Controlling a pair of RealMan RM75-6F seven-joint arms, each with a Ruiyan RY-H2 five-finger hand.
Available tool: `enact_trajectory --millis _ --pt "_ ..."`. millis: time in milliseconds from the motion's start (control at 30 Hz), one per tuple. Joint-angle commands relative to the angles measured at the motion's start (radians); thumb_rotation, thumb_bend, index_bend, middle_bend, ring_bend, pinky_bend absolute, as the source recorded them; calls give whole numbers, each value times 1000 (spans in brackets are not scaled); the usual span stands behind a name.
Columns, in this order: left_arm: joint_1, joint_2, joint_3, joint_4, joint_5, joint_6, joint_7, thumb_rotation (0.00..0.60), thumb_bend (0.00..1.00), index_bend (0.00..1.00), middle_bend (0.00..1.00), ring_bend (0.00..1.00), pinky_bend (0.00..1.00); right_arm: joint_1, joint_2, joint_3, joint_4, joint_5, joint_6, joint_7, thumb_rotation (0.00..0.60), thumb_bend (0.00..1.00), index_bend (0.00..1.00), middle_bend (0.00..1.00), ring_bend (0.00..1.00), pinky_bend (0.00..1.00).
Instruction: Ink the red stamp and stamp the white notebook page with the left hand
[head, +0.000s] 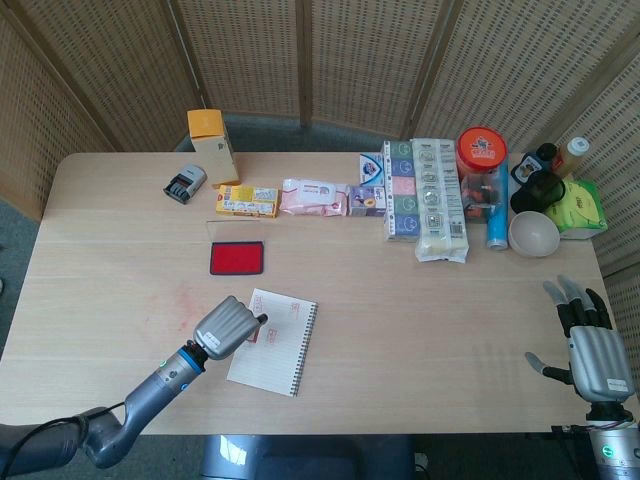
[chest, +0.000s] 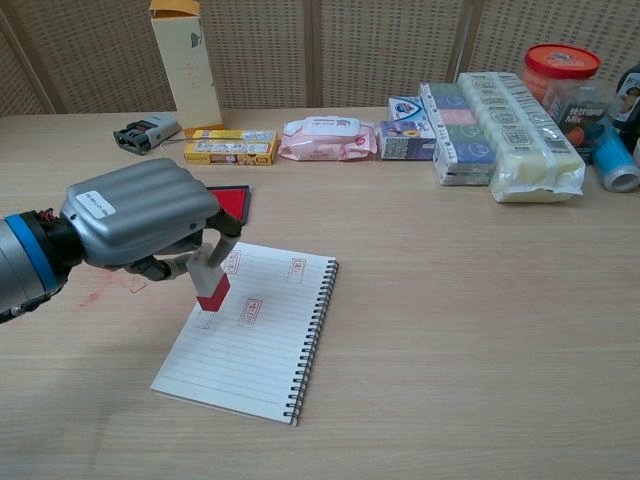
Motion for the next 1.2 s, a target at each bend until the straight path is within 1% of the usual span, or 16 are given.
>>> enact_trajectory --millis 33,467,800,1000,1200 --pt "5 -9 18 -36 5 -20 40 600 394 653 1000 1000 1000 0 1 0 0 1 -1 2 600 81 0 0 16 0" --pt "3 -53 35 -69 60 -39 100 600 393 653 1000 1000 1000 1 2 -4 -2 4 -8 -1 600 81 0 0 17 0" --pt "-10 -121 23 -28 68 -79 184 600 393 653 1000 1000 1000 0 9 -3 -4 6 -10 14 600 81 0 0 17 0" --pt "-6 -145 33 -1 63 -101 225 600 394 653 1000 1000 1000 1 14 -4 -6 6 -15 27 600 81 0 0 16 0" --pt "0 -164 40 21 58 -115 225 600 393 653 1000 1000 1000 0 17 -5 -7 4 -14 30 600 81 0 0 17 0"
